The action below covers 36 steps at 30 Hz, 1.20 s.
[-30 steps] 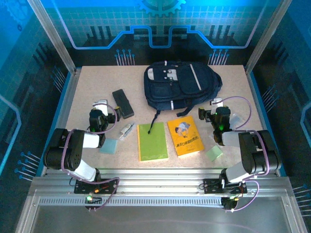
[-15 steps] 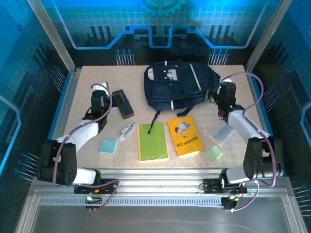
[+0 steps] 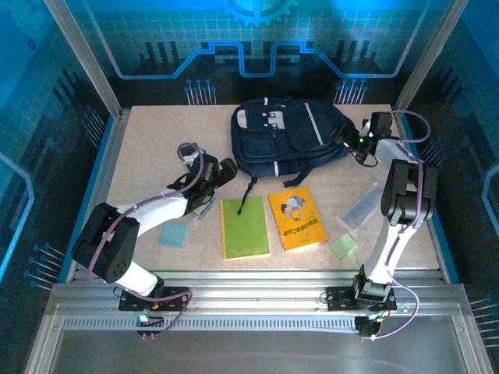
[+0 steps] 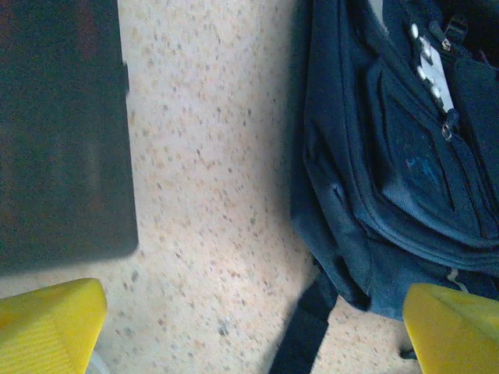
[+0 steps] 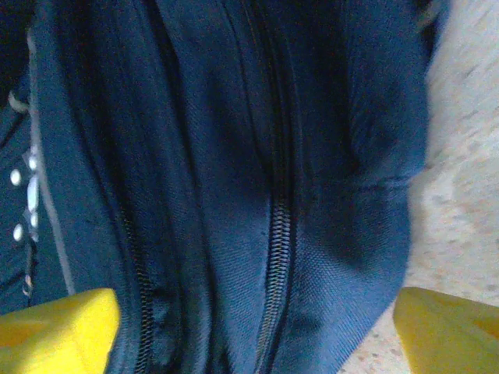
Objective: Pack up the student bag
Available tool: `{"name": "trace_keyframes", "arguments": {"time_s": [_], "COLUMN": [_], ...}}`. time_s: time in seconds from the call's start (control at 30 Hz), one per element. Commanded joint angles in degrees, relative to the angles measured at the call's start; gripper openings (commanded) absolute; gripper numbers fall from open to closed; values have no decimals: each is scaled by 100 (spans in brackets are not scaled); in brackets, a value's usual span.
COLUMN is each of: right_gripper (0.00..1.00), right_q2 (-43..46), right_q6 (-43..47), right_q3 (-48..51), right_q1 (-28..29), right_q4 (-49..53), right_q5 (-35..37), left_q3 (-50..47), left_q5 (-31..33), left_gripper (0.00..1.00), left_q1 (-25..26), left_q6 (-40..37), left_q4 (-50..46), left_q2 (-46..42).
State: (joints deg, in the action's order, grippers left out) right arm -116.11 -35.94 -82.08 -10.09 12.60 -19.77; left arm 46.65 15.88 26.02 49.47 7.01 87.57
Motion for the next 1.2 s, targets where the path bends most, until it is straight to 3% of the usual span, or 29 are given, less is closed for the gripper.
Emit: {"name": "trace_keyframes", "arguments": {"time_s": [0.0,0.17,0.23,0.5,0.7,1.0,1.07,1.13,1.17], "right_gripper": [78,12,0,0,0,0,9,36,45], "right_q2": [-223,-36,235,1664,2494,3252,3185,3178,3190], "right_q6": [-499,-744,-787,-620,-646,-1089,-973,-799,-681], "right_q3": [-194,227,497,1439,2133,2738,2528,2299,2209], "right_q1": [28,86,142,631,1220,3002,3160,3150,3115], "right_q4": [-399,-868,-961,-596,-233,119,339,634,762], "right_q5": [-968,-1425,-1531,-1520,-1388,-749,-774,-681,-604], "left_q3": [242,494,605,1522,1859,2773,3072,3361,3465], "left_q5": [203,-9,-95,103,21,-133,-315,-509,-577], "left_gripper": [99,99,99,99,99,99,99,99,99], "left_q1": [267,342,342,261,-159,-666,-802,-949,-1011], "left_q6": [758,1340,1506,1135,1027,588,608,539,526], "left_q4": [-142,237,422,677,1318,1718,1657,1500,1344], "left_q2": [123,779,1086,2164,2599,3257,3471,3616,3642]}}
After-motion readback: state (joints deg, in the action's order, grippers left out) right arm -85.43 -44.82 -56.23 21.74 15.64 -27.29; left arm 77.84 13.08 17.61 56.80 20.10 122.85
